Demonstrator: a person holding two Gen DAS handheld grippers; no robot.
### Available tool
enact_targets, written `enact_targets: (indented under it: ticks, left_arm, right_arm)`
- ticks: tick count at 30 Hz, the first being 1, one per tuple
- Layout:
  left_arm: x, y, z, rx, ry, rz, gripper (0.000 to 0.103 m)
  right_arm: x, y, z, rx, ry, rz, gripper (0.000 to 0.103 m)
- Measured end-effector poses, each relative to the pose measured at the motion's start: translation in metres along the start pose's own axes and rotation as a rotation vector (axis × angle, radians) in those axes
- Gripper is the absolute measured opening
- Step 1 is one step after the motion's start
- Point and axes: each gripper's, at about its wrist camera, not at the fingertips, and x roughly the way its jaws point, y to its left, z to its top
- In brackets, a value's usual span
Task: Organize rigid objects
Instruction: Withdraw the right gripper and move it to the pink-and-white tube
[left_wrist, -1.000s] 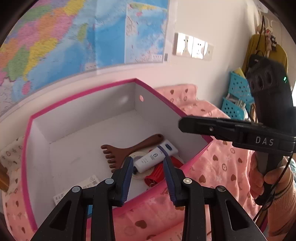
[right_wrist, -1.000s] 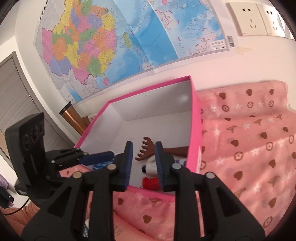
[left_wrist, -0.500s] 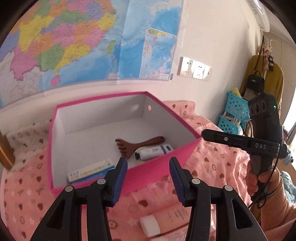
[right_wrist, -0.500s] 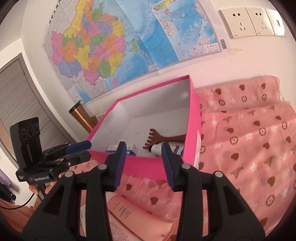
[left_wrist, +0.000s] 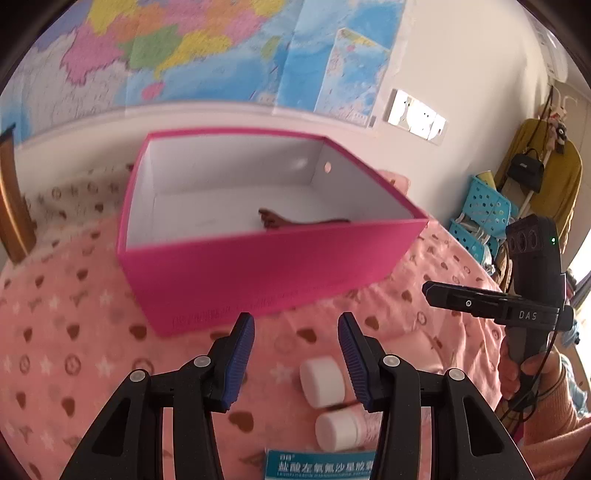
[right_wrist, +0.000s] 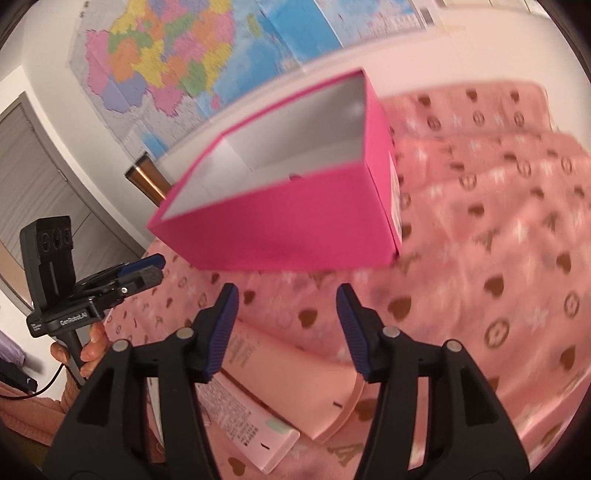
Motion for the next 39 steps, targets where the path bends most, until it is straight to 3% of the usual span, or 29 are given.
enact_targets:
  ticks: [20,39]
  left_arm:
    - [0.011,-0.012,-0.036,-0.012,0.076,-0.045,0.048]
    - [0.000,-0.029,-0.062,0.035,0.127,-0.064,0.048]
  right_arm:
    - [-0.010,-0.018,-0.042,0.073,0.076,-0.088,0.058]
    - [-0.017,0.017,-0.086,0.017,0.154,-0.050,0.058]
